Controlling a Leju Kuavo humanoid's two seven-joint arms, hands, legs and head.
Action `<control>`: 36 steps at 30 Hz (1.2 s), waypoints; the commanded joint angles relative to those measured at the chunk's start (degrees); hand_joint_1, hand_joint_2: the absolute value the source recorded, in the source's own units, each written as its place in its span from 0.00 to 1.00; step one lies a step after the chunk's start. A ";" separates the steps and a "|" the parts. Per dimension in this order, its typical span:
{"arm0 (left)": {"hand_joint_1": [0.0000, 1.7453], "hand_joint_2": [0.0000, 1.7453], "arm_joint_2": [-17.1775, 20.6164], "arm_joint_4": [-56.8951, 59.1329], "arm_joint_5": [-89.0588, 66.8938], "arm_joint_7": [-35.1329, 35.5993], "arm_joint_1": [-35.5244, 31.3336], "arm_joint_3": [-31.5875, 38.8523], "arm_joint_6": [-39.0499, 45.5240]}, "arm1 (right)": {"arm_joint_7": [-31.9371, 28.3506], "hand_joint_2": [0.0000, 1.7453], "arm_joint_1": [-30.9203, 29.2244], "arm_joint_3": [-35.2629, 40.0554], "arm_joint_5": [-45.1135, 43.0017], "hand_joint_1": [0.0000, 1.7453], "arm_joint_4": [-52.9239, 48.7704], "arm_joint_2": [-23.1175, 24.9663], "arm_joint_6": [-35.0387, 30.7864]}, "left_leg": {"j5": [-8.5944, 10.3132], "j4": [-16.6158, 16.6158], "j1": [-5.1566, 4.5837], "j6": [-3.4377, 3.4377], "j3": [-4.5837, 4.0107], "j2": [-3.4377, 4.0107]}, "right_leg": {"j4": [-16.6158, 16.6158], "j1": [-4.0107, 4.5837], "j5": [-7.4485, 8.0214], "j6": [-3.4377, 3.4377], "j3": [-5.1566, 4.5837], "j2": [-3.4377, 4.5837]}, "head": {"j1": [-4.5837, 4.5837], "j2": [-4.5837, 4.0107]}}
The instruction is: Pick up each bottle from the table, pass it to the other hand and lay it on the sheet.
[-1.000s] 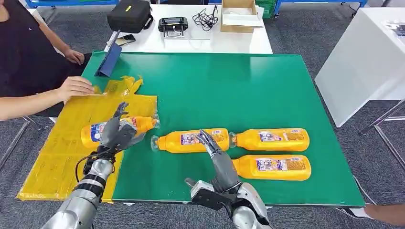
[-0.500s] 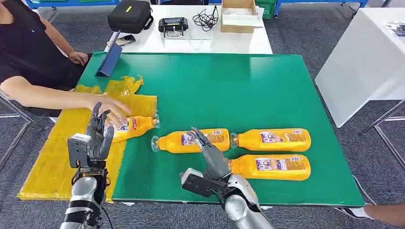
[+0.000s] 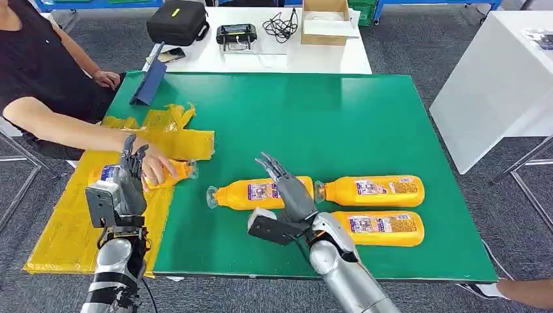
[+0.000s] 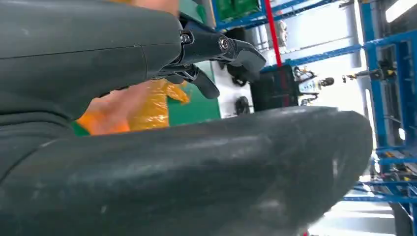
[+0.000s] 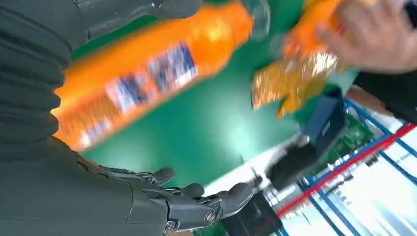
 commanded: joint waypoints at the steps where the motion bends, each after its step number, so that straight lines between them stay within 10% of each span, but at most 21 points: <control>1: 0.00 0.00 -0.32 3.91 0.43 0.35 -3.64 -1.26 -0.06 | 1.72 1.00 -10.46 0.50 -0.03 0.00 9.98 -2.73 2.38 | 0.04 -0.03 0.00 0.08 -0.01 -0.15 | -0.07 0.01 0.02 0.02 0.05 -0.16 | 0.00 0.00; 36: 0.00 0.00 0.62 11.22 2.49 -0.18 -10.72 -3.80 0.19 | 5.56 1.00 -22.92 12.98 -6.09 0.00 32.47 -4.94 17.78 | 0.02 0.02 -0.01 0.04 -0.05 -0.11 | 0.00 -0.01 0.00 0.01 0.00 -0.12 | 0.00 0.00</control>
